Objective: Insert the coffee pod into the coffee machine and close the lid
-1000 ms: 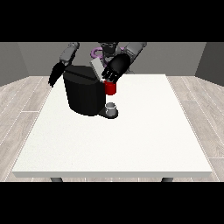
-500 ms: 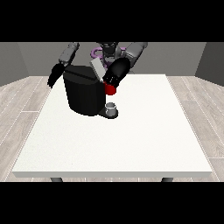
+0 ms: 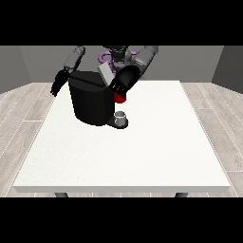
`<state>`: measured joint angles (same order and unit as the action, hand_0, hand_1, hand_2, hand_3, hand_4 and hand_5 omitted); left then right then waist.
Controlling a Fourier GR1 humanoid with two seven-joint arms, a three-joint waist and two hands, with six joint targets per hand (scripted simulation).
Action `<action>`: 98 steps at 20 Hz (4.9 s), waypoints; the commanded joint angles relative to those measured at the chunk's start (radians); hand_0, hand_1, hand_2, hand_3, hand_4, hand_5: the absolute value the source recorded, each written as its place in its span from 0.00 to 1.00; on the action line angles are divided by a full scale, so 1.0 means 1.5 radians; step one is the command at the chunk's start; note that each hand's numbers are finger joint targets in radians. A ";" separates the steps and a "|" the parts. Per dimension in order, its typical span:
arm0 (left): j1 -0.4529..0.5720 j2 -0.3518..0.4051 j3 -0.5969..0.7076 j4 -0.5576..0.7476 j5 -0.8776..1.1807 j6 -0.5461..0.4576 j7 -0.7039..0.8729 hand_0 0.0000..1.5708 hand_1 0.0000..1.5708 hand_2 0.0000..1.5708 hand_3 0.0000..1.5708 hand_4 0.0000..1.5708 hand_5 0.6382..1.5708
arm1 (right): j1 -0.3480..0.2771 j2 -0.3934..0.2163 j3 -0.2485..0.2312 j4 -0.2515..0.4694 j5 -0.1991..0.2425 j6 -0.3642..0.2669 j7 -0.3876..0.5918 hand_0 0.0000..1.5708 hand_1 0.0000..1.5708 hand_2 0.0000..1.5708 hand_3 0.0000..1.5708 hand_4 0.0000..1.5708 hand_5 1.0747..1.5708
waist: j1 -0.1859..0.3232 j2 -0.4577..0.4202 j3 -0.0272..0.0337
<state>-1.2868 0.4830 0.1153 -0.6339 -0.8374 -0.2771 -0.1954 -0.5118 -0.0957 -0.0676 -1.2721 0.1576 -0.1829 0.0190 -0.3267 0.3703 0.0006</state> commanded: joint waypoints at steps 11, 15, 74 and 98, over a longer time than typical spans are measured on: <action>-0.021 0.044 -0.005 0.003 -0.032 0.029 -0.053 0.64 0.64 0.65 0.46 0.00 1.00 | 0.012 0.018 0.024 -0.010 0.023 -0.017 -0.020 0.00 0.00 0.00 0.00 0.10 1.00 | -0.010 0.024 -0.0001; 0.015 0.025 -0.020 0.002 -0.057 0.080 -0.047 0.32 0.32 0.49 0.38 0.00 1.00 | 0.025 0.012 0.025 -0.018 0.025 -0.013 -0.011 0.00 0.00 0.00 0.00 0.11 1.00 | -0.016 0.019 -0.0002; 0.598 -0.322 0.028 -0.220 0.434 0.003 -0.017 0.00 0.00 0.00 0.00 0.24 1.00 | 0.034 -0.065 -0.091 0.067 -0.129 0.118 0.087 0.00 0.00 0.00 0.00 0.05 1.00 | 0.365 -0.385 -0.0002; 0.690 -0.280 0.027 -0.534 0.508 -0.005 0.111 0.00 0.00 0.00 0.00 0.21 1.00 | -0.094 -0.061 -0.060 0.186 -0.127 0.139 0.032 0.00 0.00 0.00 0.00 0.05 1.00 | 0.346 -0.255 -0.0002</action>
<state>-0.2608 0.0484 0.1516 -1.3500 -0.1165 -0.2663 -0.1177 -0.6389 -0.1683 -0.1481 -1.0280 -0.0347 0.0173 0.0819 0.1740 -0.0017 -0.0001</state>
